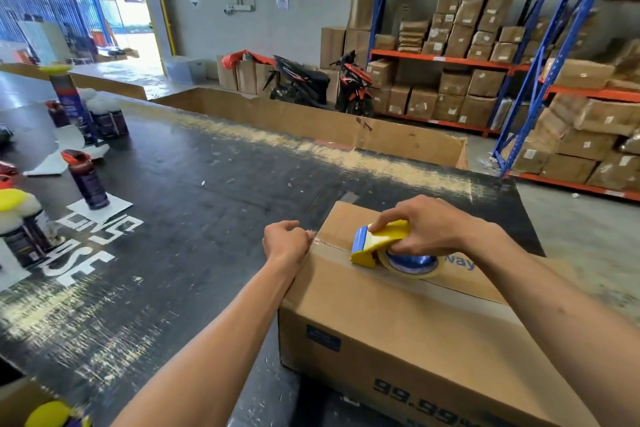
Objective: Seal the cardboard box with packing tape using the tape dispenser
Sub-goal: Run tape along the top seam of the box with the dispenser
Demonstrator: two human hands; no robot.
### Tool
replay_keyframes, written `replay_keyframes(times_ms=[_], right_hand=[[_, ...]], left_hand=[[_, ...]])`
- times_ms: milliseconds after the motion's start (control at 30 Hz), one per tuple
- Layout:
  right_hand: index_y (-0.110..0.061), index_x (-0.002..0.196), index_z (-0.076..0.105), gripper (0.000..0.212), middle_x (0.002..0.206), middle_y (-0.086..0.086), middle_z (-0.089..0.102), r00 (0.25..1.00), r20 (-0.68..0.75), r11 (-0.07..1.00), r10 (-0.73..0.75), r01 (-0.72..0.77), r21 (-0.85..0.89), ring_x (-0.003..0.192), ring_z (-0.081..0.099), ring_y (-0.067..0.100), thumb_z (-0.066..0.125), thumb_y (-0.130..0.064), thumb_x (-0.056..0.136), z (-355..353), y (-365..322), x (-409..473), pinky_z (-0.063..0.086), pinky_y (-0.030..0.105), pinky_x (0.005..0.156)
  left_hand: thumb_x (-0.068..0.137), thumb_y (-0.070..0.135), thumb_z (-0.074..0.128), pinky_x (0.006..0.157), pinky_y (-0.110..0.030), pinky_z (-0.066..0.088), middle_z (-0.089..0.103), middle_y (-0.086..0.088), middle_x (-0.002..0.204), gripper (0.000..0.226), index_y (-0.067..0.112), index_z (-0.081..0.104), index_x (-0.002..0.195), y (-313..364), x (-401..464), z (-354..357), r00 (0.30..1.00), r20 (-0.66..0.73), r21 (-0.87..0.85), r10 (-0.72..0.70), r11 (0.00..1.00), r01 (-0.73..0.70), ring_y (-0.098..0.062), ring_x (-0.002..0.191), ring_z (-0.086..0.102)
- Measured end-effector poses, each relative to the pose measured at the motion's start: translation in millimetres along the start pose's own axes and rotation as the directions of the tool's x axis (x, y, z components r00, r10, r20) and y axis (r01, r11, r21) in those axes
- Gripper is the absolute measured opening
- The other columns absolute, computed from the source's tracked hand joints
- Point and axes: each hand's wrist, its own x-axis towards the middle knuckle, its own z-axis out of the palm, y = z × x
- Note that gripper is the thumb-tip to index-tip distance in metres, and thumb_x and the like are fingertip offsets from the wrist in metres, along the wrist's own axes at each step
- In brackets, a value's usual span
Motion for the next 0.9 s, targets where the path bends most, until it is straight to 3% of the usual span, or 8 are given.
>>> replay_keyframes(times_ms=[133, 233, 333, 433, 533, 667, 767, 900], right_hand=[[-0.049, 0.118, 0.066, 0.038, 0.088, -0.028, 0.053, 1.000, 0.013, 1.000, 0.011, -0.011, 0.004, 0.086, 0.055, 0.007, 0.071, -0.046, 0.081, 0.9, 1.1, 1.3, 0.040, 0.023, 0.069], [-0.051, 0.117, 0.065, 0.039, 0.092, -0.024, 0.058, 1.000, 0.001, 1.000, 0.009, -0.009, 0.001, 0.088, 0.057, 0.009, 0.070, -0.048, 0.079, 2.9, 1.1, -0.1, 0.048, 0.030, 0.075], [-0.052, 0.116, 0.065, 0.040, 0.095, -0.022, 0.061, 1.000, -0.004, 1.000, 0.011, -0.011, 0.004, 0.088, 0.058, 0.009, 0.069, -0.049, 0.077, 4.1, 1.9, 0.5, 0.049, 0.033, 0.076], [-0.051, 0.117, 0.065, 0.039, 0.091, -0.026, 0.056, 1.000, 0.001, 1.000, 0.007, -0.007, 0.003, 0.089, 0.056, 0.008, 0.071, -0.047, 0.079, 3.8, 1.9, 1.2, 0.048, 0.032, 0.077], [-0.051, 0.118, 0.064, 0.040, 0.096, -0.024, 0.056, 1.000, 0.013, 1.000, 0.003, -0.003, 0.009, 0.092, 0.056, 0.008, 0.071, -0.048, 0.079, 4.5, 3.8, 1.8, 0.049, 0.034, 0.080], [-0.057, 0.118, 0.057, 0.047, 0.107, -0.018, 0.060, 0.996, 0.080, 0.999, 0.031, -0.034, 0.034, 0.094, 0.056, 0.010, 0.064, -0.060, 0.071, 2.0, 7.6, 5.5, 0.051, 0.041, 0.082], [-0.056, 0.124, 0.051, 0.049, 0.100, -0.023, 0.052, 0.991, 0.128, 0.999, 0.038, -0.036, -0.015, 0.095, 0.051, 0.011, 0.059, -0.070, 0.078, 0.8, 5.8, 7.2, 0.043, 0.035, 0.077], [-0.059, 0.132, 0.050, 0.054, 0.090, -0.024, 0.047, 0.995, 0.101, 0.999, 0.010, -0.004, -0.052, 0.091, 0.050, 0.011, 0.046, -0.081, 0.083, 1.9, 5.6, 5.1, 0.041, 0.034, 0.074]], left_hand=[[0.069, 0.016, 0.085, 0.097, -0.041, 0.054, 0.073, -0.001, 0.105, 0.027, 0.015, 0.073, 0.093, 17.0, -29.8, -4.0, 1.000, -0.004, 0.105, 0.001, 0.995, -0.001, -0.025, 0.103, 0.068], [0.083, 0.021, 0.077, 0.097, -0.041, 0.052, 0.070, -0.010, 0.115, 0.034, 0.001, 0.072, 0.111, 15.2, -33.4, -5.2, 0.996, -0.010, 0.235, 0.087, 0.969, -0.082, -0.032, 0.112, 0.063], [0.091, 0.027, 0.067, 0.093, -0.044, 0.051, 0.067, -0.017, 0.110, 0.029, 0.001, 0.066, 0.102, 21.0, -41.2, -4.6, 0.986, 0.049, 0.405, 0.159, 0.899, -0.165, -0.037, 0.105, 0.062], [0.102, 0.029, 0.053, 0.095, -0.050, 0.044, 0.042, -0.031, 0.145, 0.042, -0.001, 0.047, 0.130, 23.6, -46.6, -3.7, 0.960, 0.112, 0.699, 0.257, 0.666, -0.261, -0.046, 0.121, 0.053], [0.105, 0.020, 0.043, 0.100, -0.050, 0.042, 0.024, -0.024, 0.161, 0.047, 0.008, 0.033, 0.149, 23.3, -53.1, -5.7, 0.804, 0.385, 0.704, 0.452, 0.419, -0.573, -0.042, 0.132, 0.046], [0.109, 0.038, 0.028, 0.121, -0.042, 0.017, 0.001, -0.015, 0.168, 0.058, 0.012, 0.015, 0.159, 20.7, -60.6, -4.4, 0.686, 0.691, 0.626, 0.229, 0.285, -0.725, -0.032, 0.153, 0.015], [0.108, 0.046, 0.023, 0.124, -0.042, 0.005, -0.016, -0.010, 0.167, 0.064, 0.017, 0.002, 0.161, 19.1, -59.3, -7.3, 0.669, 0.731, 0.631, 0.136, 0.239, -0.738, -0.025, 0.154, -0.008], [0.104, 0.057, 0.018, 0.122, -0.046, 0.003, -0.029, -0.004, 0.163, 0.066, 0.032, -0.009, 0.159, 19.8, -61.5, -11.0, 0.638, 0.766, 0.620, 0.082, 0.168, -0.766, -0.024, 0.152, -0.018]])
